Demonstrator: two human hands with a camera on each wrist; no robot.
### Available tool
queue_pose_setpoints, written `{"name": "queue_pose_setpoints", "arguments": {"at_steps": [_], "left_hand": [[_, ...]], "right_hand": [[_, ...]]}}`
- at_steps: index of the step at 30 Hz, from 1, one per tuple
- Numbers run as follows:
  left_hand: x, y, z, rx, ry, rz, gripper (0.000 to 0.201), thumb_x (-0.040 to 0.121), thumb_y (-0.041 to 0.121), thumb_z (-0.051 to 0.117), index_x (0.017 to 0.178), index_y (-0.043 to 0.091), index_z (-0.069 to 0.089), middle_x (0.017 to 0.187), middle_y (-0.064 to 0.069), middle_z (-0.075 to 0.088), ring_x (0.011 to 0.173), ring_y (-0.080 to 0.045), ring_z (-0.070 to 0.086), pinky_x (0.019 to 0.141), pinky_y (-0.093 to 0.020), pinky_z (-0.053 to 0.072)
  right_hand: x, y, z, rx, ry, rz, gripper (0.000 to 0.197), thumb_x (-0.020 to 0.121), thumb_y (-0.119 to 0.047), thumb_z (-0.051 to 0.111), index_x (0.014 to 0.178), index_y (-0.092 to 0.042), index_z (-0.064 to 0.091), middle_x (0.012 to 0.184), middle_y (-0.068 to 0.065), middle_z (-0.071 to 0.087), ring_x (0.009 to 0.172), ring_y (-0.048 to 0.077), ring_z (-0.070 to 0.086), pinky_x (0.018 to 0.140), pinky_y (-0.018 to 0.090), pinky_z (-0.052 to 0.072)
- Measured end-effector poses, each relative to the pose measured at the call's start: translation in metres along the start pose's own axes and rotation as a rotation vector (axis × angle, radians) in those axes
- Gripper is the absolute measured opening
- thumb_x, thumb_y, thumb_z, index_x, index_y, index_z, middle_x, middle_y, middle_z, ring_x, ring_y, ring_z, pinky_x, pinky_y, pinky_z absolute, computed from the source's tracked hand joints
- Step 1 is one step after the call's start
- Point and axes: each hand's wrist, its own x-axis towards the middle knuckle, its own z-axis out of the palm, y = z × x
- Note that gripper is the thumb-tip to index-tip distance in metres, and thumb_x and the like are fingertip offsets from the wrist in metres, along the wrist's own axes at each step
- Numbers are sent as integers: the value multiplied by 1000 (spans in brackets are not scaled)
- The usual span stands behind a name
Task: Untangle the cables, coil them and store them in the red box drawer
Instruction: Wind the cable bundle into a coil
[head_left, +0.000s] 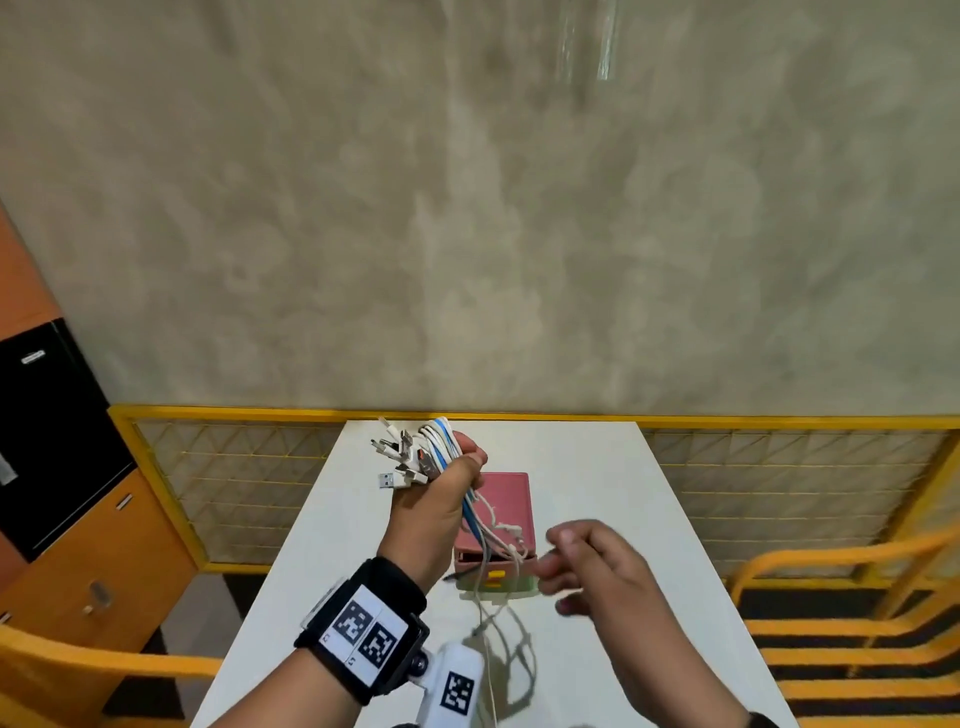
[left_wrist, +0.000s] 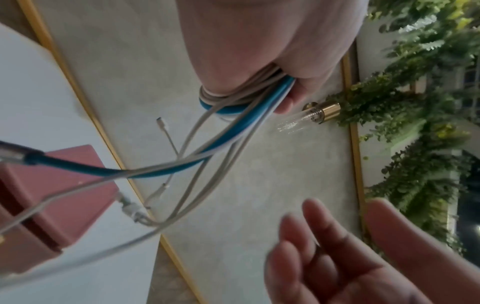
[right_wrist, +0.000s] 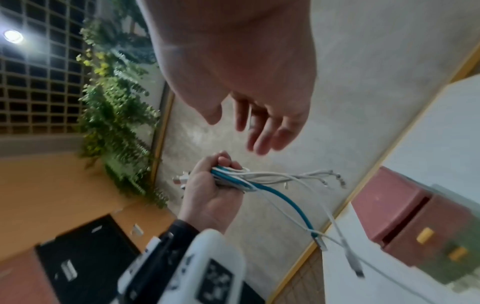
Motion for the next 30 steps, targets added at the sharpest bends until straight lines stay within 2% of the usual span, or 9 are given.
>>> {"name": "queue_pose_setpoints", "arguments": {"at_steps": [2, 5, 7, 11, 17, 20, 23, 25, 30], "left_hand": [[-4, -2, 0, 18, -14, 19, 25, 91, 4, 59, 75, 22, 63, 76, 0, 58, 69, -18, 51, 67, -32, 47], [-16, -7, 7, -24, -30, -48, 21, 86, 11, 62, 72, 24, 66, 70, -1, 57, 62, -17, 52, 62, -29, 48], [-27, -12, 13, -57, -76, -169, 15, 78, 20, 64, 63, 22, 65, 62, -4, 55, 57, -18, 51, 63, -32, 45], [-41, -21, 14, -284, -183, -393, 19, 57, 20, 69, 53, 12, 52, 48, -4, 41, 49, -19, 42, 56, -31, 37], [-54, -18, -2, -643, -485, -527, 18, 51, 5, 69, 60, 2, 54, 46, -7, 40, 34, -15, 44, 45, -26, 43], [-57, -17, -10, -729, -671, -576, 8, 66, 5, 61, 73, 2, 59, 58, -8, 54, 40, -11, 53, 51, -26, 44], [-58, -13, -15, -706, -774, -612, 10, 70, 7, 58, 78, 4, 62, 64, -6, 58, 43, -7, 57, 54, -25, 42], [-57, -12, -18, -681, -802, -634, 10, 70, 8, 59, 79, 4, 63, 65, -6, 60, 45, -8, 58, 56, -25, 44], [-45, -11, -33, -274, -759, -636, 16, 61, 14, 72, 74, 4, 71, 65, -11, 68, 49, -15, 62, 60, -25, 51]], "right_hand": [[-2, 1, 5, 157, -113, 229, 37, 101, -35, 44, 106, -3, 62, 78, 17, 69, 67, 27, 62, 55, 30, 45], [0, 10, 17, 400, -230, 479, 55, 98, -52, 40, 117, -4, 59, 95, 27, 71, 82, 35, 69, 61, 35, 51], [5, 13, 23, 540, -247, 526, 59, 97, -53, 41, 122, -3, 59, 106, 29, 69, 91, 36, 69, 66, 37, 53], [12, 13, 30, 650, -156, 490, 44, 101, -33, 43, 121, 0, 64, 102, 21, 72, 90, 34, 69, 97, 53, 49], [19, 6, 26, 631, -219, 353, 38, 85, -29, 51, 83, 4, 71, 64, 20, 59, 56, 34, 63, 51, 31, 48], [22, 12, 23, 503, -193, 332, 51, 98, -40, 46, 108, 8, 62, 75, 26, 64, 70, 40, 67, 49, 32, 53], [22, 19, 24, 357, -182, 311, 94, 72, -75, 61, 132, -4, 53, 96, 20, 70, 95, 40, 69, 75, 41, 58], [21, 21, 27, 317, -220, 263, 110, 49, -83, 70, 130, -11, 53, 94, 16, 70, 95, 38, 68, 77, 41, 56], [10, 12, 29, 324, -204, 85, 77, 77, -60, 68, 136, -58, 20, 67, 13, 64, 69, 32, 63, 68, 37, 56]]}}
